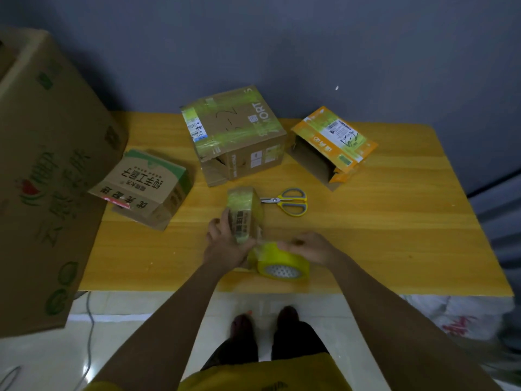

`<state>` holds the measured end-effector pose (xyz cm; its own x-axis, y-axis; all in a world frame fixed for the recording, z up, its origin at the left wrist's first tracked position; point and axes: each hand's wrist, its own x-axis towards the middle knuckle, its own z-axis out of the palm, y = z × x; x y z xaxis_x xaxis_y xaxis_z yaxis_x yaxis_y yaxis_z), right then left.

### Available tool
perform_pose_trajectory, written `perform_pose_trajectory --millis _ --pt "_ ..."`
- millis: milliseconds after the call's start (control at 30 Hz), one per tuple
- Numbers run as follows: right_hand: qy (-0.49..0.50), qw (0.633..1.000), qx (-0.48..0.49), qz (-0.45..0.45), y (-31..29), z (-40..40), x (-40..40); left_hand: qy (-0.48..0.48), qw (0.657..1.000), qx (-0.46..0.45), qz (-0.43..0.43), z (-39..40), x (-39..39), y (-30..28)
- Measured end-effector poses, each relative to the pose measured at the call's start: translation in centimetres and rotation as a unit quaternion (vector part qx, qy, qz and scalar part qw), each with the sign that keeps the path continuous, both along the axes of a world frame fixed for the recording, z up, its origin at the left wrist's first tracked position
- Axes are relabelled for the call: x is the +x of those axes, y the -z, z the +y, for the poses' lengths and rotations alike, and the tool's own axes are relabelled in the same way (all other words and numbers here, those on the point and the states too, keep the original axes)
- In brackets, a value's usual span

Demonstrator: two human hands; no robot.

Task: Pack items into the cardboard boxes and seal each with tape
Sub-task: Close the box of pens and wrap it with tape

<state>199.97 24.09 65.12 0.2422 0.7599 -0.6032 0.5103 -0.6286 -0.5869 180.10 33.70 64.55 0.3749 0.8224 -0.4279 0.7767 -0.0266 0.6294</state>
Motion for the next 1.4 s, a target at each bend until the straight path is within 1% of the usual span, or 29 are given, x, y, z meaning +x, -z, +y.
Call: perform_pose_trajectory --millis 67,167,233,300,367,433,467,500,533,600,700,767,833,867,900,933,967,1000,1033,1100,1133,1200,1233,1333,1400 --pt "0.037 0.997 0.030 0.054 0.9 -1.2 -0.7 0.012 1.000 -0.019 -0.002 0.5 -0.4 0.0" --pt "0.091 0.980 0.116 0.135 0.8 -0.9 -1.3 -0.008 0.996 -0.067 -0.059 1.6 -1.9 0.7" --pt "0.063 0.978 0.130 0.150 -0.7 0.2 -1.1 -0.016 0.988 -0.112 -0.108 2.1 -2.5 0.7" --pt "0.016 0.982 0.151 0.116 -1.9 1.3 -0.7 -0.017 0.979 -0.142 -0.144 2.5 -2.8 0.6" --pt "-0.033 0.990 0.133 0.016 -2.4 2.1 -0.3 -0.048 0.970 -0.162 -0.175 3.0 -3.1 0.9" --pt "-0.091 0.986 0.057 -0.125 -2.1 2.4 0.2 -0.078 0.960 -0.180 -0.198 3.4 -3.3 1.2" --pt "-0.106 0.979 0.017 -0.173 -1.9 2.4 0.5 -0.080 0.959 -0.185 -0.200 3.6 -3.3 1.2" --pt "-0.113 0.973 -0.010 -0.201 -1.7 2.5 0.8 -0.080 0.958 -0.189 -0.202 3.9 -3.3 1.5" --pt "-0.116 0.970 -0.027 -0.213 -1.5 2.6 1.0 -0.078 0.956 -0.194 -0.208 4.1 -3.2 1.7" --pt "-0.107 0.972 -0.043 -0.203 -1.4 2.8 0.9 -0.072 0.954 -0.198 -0.213 4.4 -3.3 2.2" --pt "-0.102 0.973 -0.067 -0.195 -0.9 3.4 -0.1 -0.050 0.957 -0.203 -0.200 5.6 -3.6 3.2" --pt "-0.091 0.969 -0.098 -0.207 -0.2 4.2 -0.8 0.006 0.971 -0.161 -0.176 5.7 -4.0 3.5" --pt "-0.074 0.966 -0.124 -0.215 0.1 5.1 -1.2 0.044 0.988 -0.077 -0.124 5.4 -4.8 4.8" --pt "-0.066 0.965 -0.137 -0.215 0.1 5.4 -1.2 0.047 0.996 -0.028 -0.069 5.2 -5.5 5.6" --pt "-0.060 0.963 -0.150 -0.213 0.2 5.7 -1.2 0.032 0.999 0.006 -0.003 4.9 -5.9 6.1" --pt "-0.059 0.962 -0.165 -0.211 0.2 6.0 -1.1 0.004 0.999 0.026 0.046 4.5 -6.0 6.4" --pt "-0.063 0.959 -0.178 -0.210 0.3 6.2 -0.9 -0.023 0.997 0.042 0.066 4.1 -5.7 6.0" --pt "-0.067 0.957 -0.189 -0.210 0.2 6.4 -0.8 -0.038 0.995 0.069 0.059 3.7 -5.2 5.5" --pt "-0.070 0.956 -0.196 -0.209 0.3 6.7 -0.7 -0.033 0.993 0.108 0.037 3.4 -4.3 5.0" --pt "-0.082 0.952 -0.209 -0.206 0.2 7.2 -0.6 0.028 0.982 0.184 0.016 2.9 -2.3 4.4" --pt "-0.089 0.950 -0.214 -0.208 0.1 7.3 -0.5 0.068 0.976 0.206 0.015 2.7 -1.2 4.3" --pt "-0.099 0.947 -0.218 -0.217 -0.1 7.7 -0.5 0.134 0.968 0.209 0.023 2.0 0.9 4.2" --pt "-0.105 0.944 -0.215 -0.226 0.0 7.8 -0.4 0.160 0.965 0.202 0.042 1.7 1.8 4.1" --pt "-0.129 0.939 -0.200 -0.248 0.0 7.3 -0.4 0.189 0.957 0.199 0.099 1.4 3.0 5.8" --pt "-0.118 0.957 -0.173 -0.199 0.6 6.3 0.1 0.204 0.948 0.214 0.119 1.4 3.0 6.4"
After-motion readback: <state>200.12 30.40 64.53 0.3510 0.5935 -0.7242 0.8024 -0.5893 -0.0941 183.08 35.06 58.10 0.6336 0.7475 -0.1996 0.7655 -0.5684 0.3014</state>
